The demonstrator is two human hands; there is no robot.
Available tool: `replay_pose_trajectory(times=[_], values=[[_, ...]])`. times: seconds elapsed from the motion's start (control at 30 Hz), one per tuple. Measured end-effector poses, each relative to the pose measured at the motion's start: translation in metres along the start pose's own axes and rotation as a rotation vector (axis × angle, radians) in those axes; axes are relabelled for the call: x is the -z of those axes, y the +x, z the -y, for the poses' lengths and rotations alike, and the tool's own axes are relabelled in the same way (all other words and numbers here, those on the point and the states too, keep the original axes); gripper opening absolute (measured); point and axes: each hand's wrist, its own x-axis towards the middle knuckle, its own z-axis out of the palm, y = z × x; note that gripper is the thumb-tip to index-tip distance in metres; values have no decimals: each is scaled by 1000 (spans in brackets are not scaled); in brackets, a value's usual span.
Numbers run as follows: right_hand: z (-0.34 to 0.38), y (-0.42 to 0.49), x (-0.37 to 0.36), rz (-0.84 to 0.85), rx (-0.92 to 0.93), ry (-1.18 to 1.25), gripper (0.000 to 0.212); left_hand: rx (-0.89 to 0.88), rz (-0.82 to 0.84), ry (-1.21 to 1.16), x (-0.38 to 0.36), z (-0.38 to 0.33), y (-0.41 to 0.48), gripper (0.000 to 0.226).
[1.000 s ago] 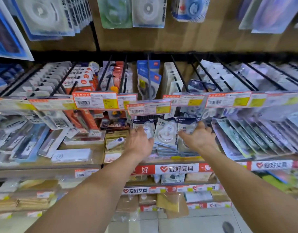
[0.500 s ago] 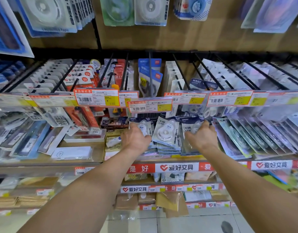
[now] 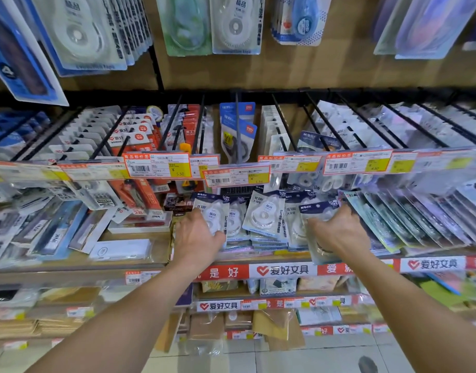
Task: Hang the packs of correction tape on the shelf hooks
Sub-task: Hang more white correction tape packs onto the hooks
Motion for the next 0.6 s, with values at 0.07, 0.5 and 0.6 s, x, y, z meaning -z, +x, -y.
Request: replay_pose_trajectory(times=[0.07,0.5,0.6], values=[[-6,-5,1,34,-18,11,75,-17,-4,-1,2,5,-7,65],[-4,-83,12,41,181,479,36,-220,-12,-166,3,27,-80,75],[9,-103,18,109,264,618,23,-247,-36,-211,12,29,-101,73]])
